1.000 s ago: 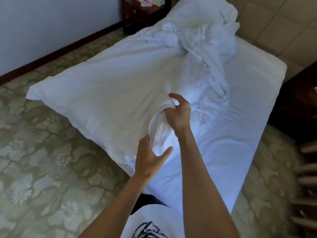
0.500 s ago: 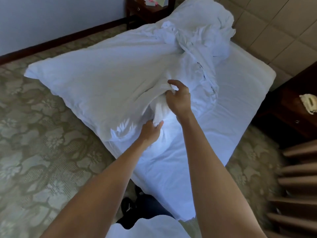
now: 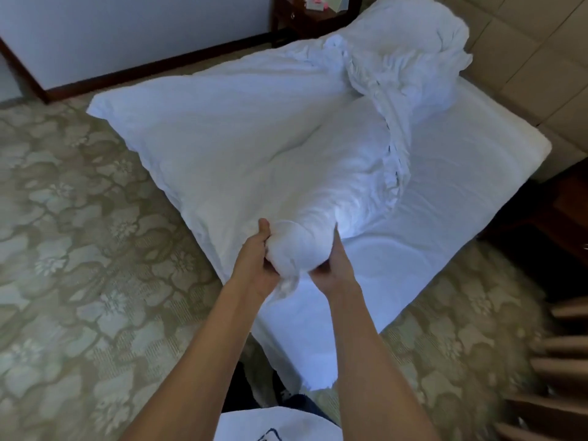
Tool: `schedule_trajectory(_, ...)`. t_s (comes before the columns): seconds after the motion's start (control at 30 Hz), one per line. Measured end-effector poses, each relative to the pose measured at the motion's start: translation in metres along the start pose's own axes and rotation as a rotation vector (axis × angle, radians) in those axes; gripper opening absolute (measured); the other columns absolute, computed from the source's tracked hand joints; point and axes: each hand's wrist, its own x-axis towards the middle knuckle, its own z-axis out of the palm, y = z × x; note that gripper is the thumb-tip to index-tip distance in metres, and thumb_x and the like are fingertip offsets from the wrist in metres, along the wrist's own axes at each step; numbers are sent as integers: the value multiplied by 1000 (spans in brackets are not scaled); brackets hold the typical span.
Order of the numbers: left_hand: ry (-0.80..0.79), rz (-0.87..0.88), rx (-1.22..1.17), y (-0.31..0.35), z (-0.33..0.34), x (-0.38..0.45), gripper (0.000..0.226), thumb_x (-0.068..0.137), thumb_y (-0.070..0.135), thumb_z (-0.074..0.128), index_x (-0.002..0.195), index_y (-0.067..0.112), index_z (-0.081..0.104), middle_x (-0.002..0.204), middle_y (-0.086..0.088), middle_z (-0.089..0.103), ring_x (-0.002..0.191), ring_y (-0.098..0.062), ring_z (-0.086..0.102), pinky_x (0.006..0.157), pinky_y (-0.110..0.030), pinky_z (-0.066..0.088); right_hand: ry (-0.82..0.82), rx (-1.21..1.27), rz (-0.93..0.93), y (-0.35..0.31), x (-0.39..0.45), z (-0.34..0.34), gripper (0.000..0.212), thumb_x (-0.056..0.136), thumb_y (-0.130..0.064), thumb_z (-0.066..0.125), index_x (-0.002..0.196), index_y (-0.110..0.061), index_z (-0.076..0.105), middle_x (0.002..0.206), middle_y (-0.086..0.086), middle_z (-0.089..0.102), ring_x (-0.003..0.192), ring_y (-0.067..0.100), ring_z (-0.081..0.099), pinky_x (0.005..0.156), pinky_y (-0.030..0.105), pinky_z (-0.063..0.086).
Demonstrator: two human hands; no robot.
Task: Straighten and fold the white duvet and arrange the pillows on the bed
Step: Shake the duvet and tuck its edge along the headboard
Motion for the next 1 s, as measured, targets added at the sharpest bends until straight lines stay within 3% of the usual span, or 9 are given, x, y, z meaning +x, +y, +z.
schedule_trajectory(0.17, -11, 202, -82, -56, -7, -10, 64, 94, 47, 57, 145, 12, 42, 135, -9, 61, 122, -22, 60, 110, -43, 42, 234, 21, -114, -35, -23, -27, 47, 94, -39, 63, 132, -12, 59, 120, 11, 69, 108, 28, 66, 88, 46, 57)
schedule_trajectory(0.27, 2, 356, 388, -101, 4, -27, 82, 79, 66, 66, 145, 23, 42, 142, 10, 54, 130, -7, 50, 116, -32, 33, 234, -16, -196, -58, -43, -28, 43, 96, -42, 59, 129, -16, 54, 112, 6, 68, 92, 22, 69, 80, 42, 59)
schedule_trajectory(0.33, 23, 392, 627, -137, 17, -39, 63, 85, 58, 65, 136, 25, 45, 138, 16, 51, 128, -4, 47, 114, -25, 31, 226, -77, -182, -62, -59, -22, 42, 95, -47, 57, 125, -18, 51, 110, 7, 68, 90, 24, 69, 81, 44, 59)
schedule_trajectory(0.57, 473, 303, 245, -170, 28, -36, 56, 98, 44, 54, 136, 3, 47, 125, -9, 60, 113, -27, 59, 102, -41, 49, 41, -523, -63, -65, -97, -83, 40, 99, -37, 54, 110, 1, 61, 107, 18, 71, 94, 23, 72, 83, 36, 60)
schedule_trajectory(0.67, 490, 238, 195, -185, 40, -51, 56, 102, 39, 48, 141, 1, 40, 125, -11, 56, 117, -31, 55, 99, -38, 48, 213, -761, -97, -61, -107, -119, 39, 95, -41, 57, 87, -6, 69, 96, 15, 73, 88, 23, 68, 81, 36, 56)
schedule_trajectory(0.73, 453, 195, 124, -196, 42, -59, 54, 103, 36, 46, 144, 2, 37, 126, -6, 53, 122, -32, 54, 98, -40, 48, 319, -863, -74, -52, -117, -142, 51, 87, -61, 55, 93, -13, 70, 103, 8, 71, 100, 26, 65, 91, 39, 52)
schedule_trajectory(0.83, 416, 139, 7, -208, 32, -72, 50, 102, 31, 50, 144, 5, 41, 133, -14, 58, 112, -30, 60, 95, -44, 52, 232, -478, 198, -41, -137, -164, 85, 70, -84, 57, 127, -21, 61, 122, 6, 67, 105, 29, 66, 88, 41, 55)
schedule_trajectory(0.93, 321, 118, -136, -219, 14, -88, 39, 102, 23, 52, 135, 4, 55, 118, -13, 67, 101, -28, 65, 90, -43, 52, 75, -233, 191, -42, -166, -174, 65, 85, -68, 58, 124, -17, 65, 104, 12, 75, 85, 25, 75, 60, 31, 60)
schedule_trajectory(1.0, 245, 109, -167, -227, 7, -102, 34, 101, 25, 53, 127, 6, 62, 111, -12, 70, 100, -27, 66, 87, -42, 53, 16, -196, 129, -47, -176, -169, 62, 83, -64, 65, 124, -18, 66, 107, 9, 75, 89, 22, 75, 62, 29, 60)
